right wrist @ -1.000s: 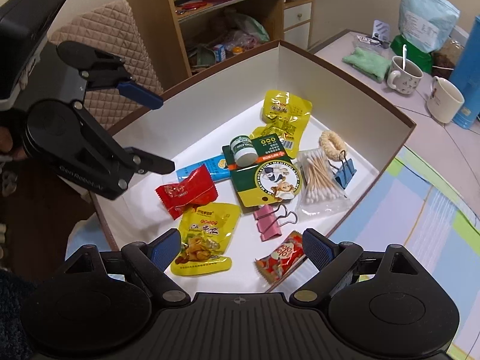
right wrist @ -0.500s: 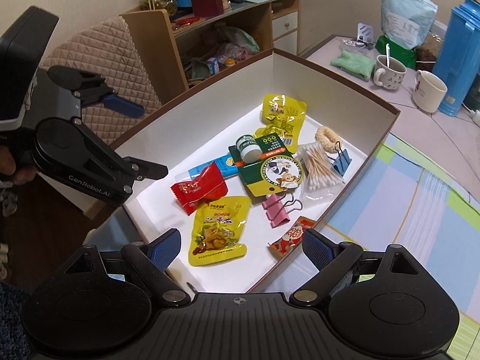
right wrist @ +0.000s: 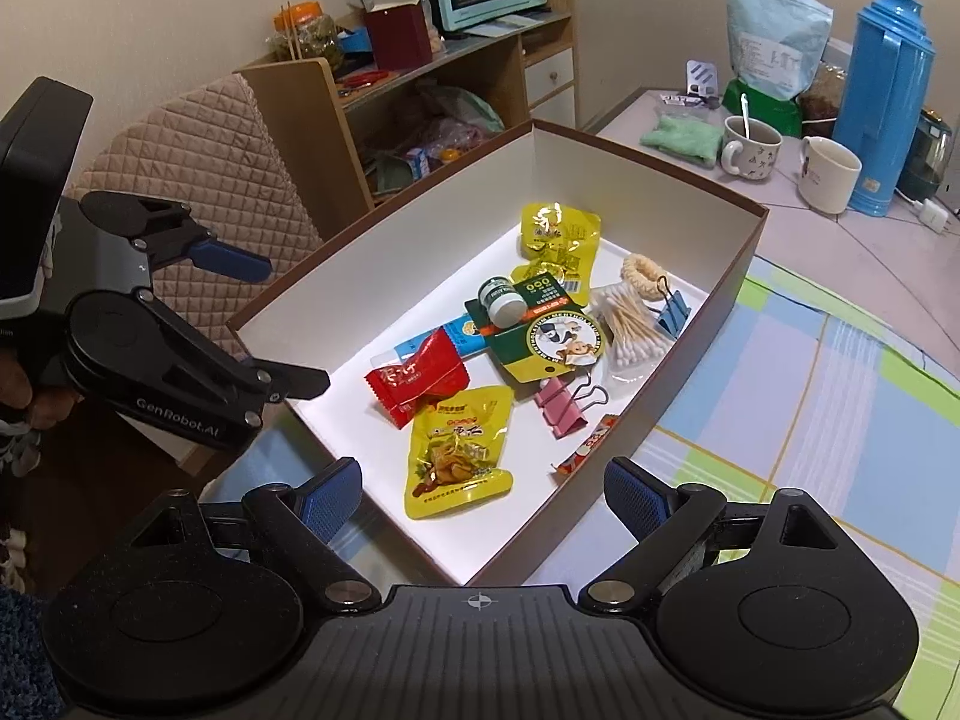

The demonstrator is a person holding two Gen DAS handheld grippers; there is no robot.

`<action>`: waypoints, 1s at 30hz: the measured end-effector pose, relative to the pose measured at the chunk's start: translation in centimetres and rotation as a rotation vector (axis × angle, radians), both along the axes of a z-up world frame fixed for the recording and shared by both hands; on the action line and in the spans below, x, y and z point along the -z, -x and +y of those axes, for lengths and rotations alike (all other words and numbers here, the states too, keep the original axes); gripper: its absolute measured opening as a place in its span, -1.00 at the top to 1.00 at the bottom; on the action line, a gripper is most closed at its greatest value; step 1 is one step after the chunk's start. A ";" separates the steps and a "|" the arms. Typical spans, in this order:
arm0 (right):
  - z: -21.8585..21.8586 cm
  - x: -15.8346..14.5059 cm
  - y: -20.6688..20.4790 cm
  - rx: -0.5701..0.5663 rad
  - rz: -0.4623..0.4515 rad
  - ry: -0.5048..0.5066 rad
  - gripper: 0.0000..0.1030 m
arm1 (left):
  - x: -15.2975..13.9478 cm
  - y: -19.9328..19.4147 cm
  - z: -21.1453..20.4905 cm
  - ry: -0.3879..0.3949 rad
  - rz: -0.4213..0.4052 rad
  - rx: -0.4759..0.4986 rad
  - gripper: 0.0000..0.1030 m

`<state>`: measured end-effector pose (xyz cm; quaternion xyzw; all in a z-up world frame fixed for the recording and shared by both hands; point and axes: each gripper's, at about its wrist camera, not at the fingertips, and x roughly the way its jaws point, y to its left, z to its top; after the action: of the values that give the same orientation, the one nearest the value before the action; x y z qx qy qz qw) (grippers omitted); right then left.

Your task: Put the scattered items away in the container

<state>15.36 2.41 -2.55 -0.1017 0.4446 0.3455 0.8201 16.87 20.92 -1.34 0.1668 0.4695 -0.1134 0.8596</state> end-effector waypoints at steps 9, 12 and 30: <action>-0.4 -0.3 1.5 0.029 -0.029 0.017 -0.76 | -0.2 1.3 -0.4 0.015 -0.024 -0.013 -0.69; -0.4 -0.4 1.9 0.031 -0.033 0.019 -0.76 | -0.1 1.6 -0.6 0.017 -0.020 -0.012 -0.69; -0.8 -0.2 3.5 0.072 -0.036 0.007 -0.76 | -0.3 3.5 -0.4 0.022 -0.083 -0.043 -0.76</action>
<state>11.85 1.61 -2.32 -0.0946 0.4343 0.3126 0.8395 13.40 20.55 -1.04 0.1519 0.4356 -0.0933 0.8823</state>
